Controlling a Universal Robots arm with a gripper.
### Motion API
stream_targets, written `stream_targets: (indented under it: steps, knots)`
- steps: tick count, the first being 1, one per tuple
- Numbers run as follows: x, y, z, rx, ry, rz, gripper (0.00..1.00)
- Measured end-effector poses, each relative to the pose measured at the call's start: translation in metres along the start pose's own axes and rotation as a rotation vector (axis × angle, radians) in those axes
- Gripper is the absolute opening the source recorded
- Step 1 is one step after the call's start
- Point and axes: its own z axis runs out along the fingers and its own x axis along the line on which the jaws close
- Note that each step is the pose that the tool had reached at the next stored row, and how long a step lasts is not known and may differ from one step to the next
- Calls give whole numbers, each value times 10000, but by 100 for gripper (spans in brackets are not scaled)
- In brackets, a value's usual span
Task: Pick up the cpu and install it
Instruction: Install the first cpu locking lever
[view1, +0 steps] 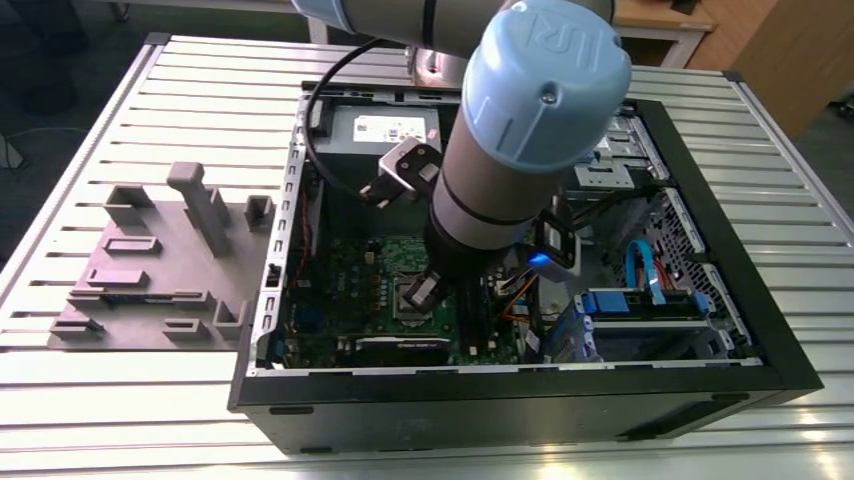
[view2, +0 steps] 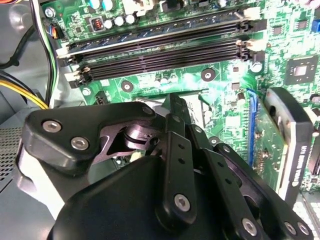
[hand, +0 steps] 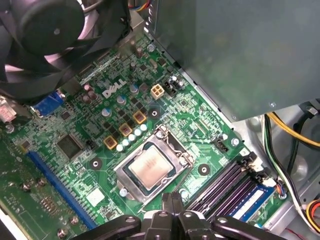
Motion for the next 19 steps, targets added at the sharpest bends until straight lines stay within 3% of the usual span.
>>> stream_targets:
  steps: [8,12,19]
  knots:
    - [3,78,12,26,-22,-6,10]
    - [5,75,30,81,-68,-18,10]
    - [25,46,116,157,-139,-34,10]
